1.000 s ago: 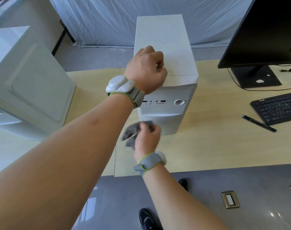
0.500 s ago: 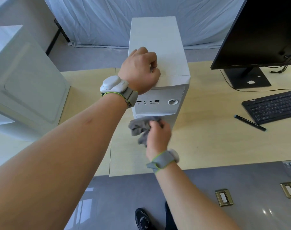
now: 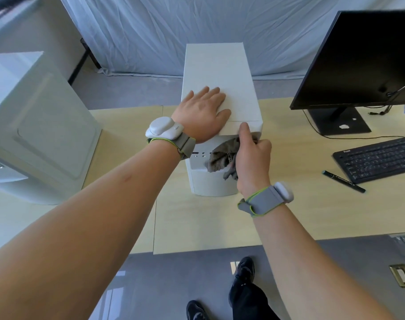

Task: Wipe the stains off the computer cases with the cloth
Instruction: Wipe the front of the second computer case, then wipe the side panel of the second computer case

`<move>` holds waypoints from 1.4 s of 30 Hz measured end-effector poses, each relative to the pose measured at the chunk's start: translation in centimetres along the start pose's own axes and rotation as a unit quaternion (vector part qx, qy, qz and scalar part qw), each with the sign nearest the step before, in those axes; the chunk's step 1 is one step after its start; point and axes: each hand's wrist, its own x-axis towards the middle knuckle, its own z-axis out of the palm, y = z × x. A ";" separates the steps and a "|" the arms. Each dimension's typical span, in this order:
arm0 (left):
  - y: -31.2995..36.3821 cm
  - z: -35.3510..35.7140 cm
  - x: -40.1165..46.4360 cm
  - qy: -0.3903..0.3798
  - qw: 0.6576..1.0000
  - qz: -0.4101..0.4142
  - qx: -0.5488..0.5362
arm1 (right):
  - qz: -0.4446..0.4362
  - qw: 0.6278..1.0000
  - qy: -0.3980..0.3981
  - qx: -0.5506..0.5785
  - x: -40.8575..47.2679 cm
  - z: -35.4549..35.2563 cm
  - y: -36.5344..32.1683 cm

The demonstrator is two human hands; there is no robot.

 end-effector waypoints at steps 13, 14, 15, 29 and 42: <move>9.1 4.4 4.1 0.011 0.984 -0.177 0.028 | 0.013 0.996 0.031 -0.081 7.4 -5.1 -4.4; 10.5 4.9 5.4 0.005 0.976 -0.217 0.027 | 0.008 0.995 0.025 -0.099 9.3 -5.6 -4.9; 11.8 5.1 7.0 -0.012 0.966 -0.258 0.033 | 0.003 0.993 0.016 -0.117 11.5 -6.0 -5.4; 0.2 -1.2 17.1 0.090 0.932 -0.350 -0.040 | -0.038 0.959 -0.018 -0.281 12.6 -5.5 -7.3; -8.7 -1.6 17.9 -0.023 0.918 -0.391 0.066 | -0.039 0.924 -0.055 -0.377 11.4 -4.4 -7.0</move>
